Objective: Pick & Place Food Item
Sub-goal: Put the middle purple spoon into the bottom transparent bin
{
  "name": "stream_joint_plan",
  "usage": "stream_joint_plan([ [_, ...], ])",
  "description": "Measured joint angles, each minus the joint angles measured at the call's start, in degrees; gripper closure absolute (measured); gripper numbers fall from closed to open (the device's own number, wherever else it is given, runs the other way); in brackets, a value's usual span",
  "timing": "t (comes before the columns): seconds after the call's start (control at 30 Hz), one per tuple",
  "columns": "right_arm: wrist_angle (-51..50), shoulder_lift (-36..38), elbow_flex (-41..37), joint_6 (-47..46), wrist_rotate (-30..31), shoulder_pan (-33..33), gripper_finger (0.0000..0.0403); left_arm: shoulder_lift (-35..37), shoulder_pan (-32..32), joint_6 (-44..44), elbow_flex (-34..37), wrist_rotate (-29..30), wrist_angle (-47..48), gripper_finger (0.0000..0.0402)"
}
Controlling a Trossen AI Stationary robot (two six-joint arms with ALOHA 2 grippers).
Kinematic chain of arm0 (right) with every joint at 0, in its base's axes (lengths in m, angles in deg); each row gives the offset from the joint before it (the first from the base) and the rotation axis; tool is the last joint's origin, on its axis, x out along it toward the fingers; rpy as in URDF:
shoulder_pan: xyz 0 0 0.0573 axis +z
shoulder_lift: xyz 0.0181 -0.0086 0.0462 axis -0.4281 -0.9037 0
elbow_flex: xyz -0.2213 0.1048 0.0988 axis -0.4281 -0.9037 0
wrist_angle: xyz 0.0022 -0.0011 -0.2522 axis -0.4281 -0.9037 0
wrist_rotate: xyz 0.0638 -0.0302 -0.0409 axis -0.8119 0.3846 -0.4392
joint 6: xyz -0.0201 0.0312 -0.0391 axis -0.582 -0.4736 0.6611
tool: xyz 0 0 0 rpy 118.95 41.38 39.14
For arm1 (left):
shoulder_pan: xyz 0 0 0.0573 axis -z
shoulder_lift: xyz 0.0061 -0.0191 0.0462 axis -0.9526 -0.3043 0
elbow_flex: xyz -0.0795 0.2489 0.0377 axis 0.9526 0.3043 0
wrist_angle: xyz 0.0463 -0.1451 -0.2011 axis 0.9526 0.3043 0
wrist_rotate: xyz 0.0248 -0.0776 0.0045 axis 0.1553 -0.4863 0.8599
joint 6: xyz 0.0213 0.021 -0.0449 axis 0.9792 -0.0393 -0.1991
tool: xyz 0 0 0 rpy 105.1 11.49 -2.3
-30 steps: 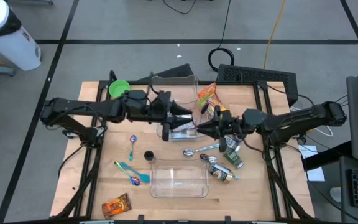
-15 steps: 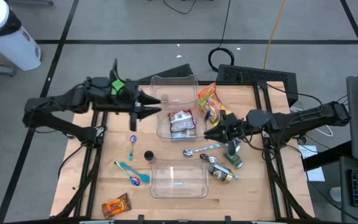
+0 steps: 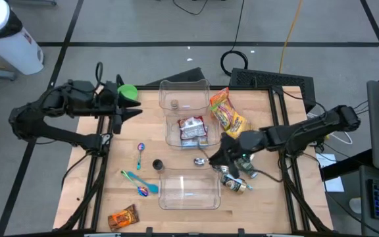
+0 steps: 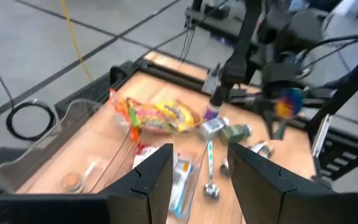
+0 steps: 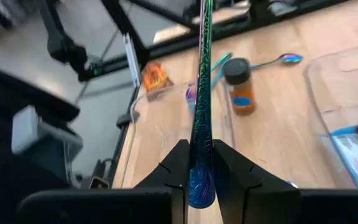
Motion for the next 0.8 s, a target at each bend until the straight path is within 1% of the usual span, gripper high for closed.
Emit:
stream_joint_plan([
  [0.07, -6.0, -3.5, 5.7, 2.2, -0.7, 0.0, 0.037, 0.0, -0.5, 0.2, 0.1, 0.0, 1.9, 0.0243],
  [0.17, -15.7, -8.8, 15.3, 6.6, -2.5, -0.6, 0.037, -0.2, -1.1, 1.4, 0.4, 0.0, 2.4, 0.0243],
  [0.3, -27.1, -15.4, 28.6, 9.3, -5.8, -1.8, 0.037, -0.3, -1.4, 3.3, 1.9, 0.0, 2.3, 0.0243],
  [0.47, -37.1, -23.3, 43.9, 11.5, -6.4, -1.3, 0.037, -0.2, -1.4, 4.6, 5.6, -1.3, 1.4, 0.0243],
  [0.57, -42.3, -28.1, 50.3, 12.1, -6.4, -0.2, 0.037, -0.2, -1.4, 4.5, 9.0, -3.0, 0.3, 0.0243],
  [0.67, -46.8, -32.5, 54.5, 12.1, -6.4, 0.9, 0.037, -0.2, -1.4, 2.7, 13.4, -3.4, -0.9, 0.0243],
  [0.73, -48.6, -34.6, 55.9, 12.1, -6.6, 1.5, 0.037, -0.2, -1.4, 0.8, 16.8, -4.3, -4.4, 0.0243],
  [0.8, -48.7, -35.7, 56.3, 12.5, -8.2, 1.5, 0.037, 0.1, -1.4, 0.2, 20.6, -6.6, -9.5, 0.0243],
])
